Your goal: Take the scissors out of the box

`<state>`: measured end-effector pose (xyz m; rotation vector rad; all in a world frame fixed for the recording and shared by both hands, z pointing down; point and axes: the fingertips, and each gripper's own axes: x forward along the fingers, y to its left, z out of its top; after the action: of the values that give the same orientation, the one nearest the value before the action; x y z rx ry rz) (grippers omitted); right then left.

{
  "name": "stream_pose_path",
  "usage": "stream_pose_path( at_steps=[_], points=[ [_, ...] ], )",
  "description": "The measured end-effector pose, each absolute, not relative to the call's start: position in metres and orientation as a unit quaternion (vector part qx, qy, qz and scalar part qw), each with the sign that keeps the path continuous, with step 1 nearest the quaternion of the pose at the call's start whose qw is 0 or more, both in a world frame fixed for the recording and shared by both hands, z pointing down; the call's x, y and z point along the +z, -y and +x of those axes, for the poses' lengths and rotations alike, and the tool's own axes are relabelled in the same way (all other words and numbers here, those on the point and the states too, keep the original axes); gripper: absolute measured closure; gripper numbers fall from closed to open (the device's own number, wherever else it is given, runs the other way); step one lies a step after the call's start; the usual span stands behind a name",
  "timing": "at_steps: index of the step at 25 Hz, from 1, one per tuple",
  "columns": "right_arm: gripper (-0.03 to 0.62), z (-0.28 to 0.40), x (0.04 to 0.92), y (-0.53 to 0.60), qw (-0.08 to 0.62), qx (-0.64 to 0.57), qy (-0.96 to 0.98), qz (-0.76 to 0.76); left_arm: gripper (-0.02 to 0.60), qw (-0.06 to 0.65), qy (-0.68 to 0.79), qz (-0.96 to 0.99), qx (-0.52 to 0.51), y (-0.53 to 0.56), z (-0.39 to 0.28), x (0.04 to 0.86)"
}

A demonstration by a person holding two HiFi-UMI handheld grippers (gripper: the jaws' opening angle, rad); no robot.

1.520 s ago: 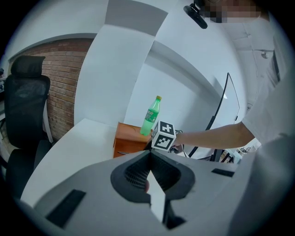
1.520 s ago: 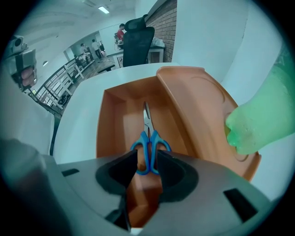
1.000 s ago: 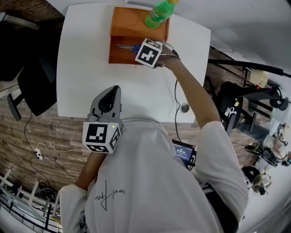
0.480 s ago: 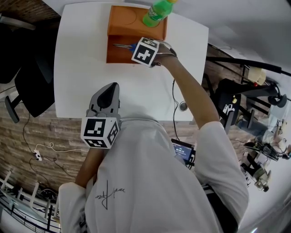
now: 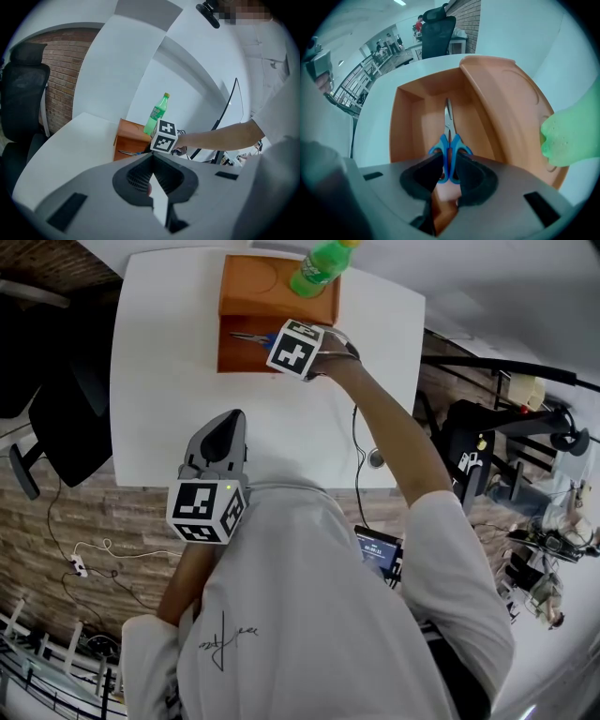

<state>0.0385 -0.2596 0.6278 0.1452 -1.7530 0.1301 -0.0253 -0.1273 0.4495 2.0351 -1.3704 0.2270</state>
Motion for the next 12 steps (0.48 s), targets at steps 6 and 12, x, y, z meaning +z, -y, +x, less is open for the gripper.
stream_pose_path(
  at_steps=[6, 12],
  points=[
    [0.497, 0.0376, 0.6263, 0.2637, 0.617, 0.103, 0.776, 0.076, 0.574, 0.336, 0.523, 0.778, 0.088, 0.1250, -0.0260, 0.4519],
    [0.497, 0.0379, 0.6235, 0.2587, 0.613, 0.093, 0.781, 0.076, 0.574, 0.337, 0.525, 0.776, 0.088, 0.1239, -0.0309, 0.4528]
  ],
)
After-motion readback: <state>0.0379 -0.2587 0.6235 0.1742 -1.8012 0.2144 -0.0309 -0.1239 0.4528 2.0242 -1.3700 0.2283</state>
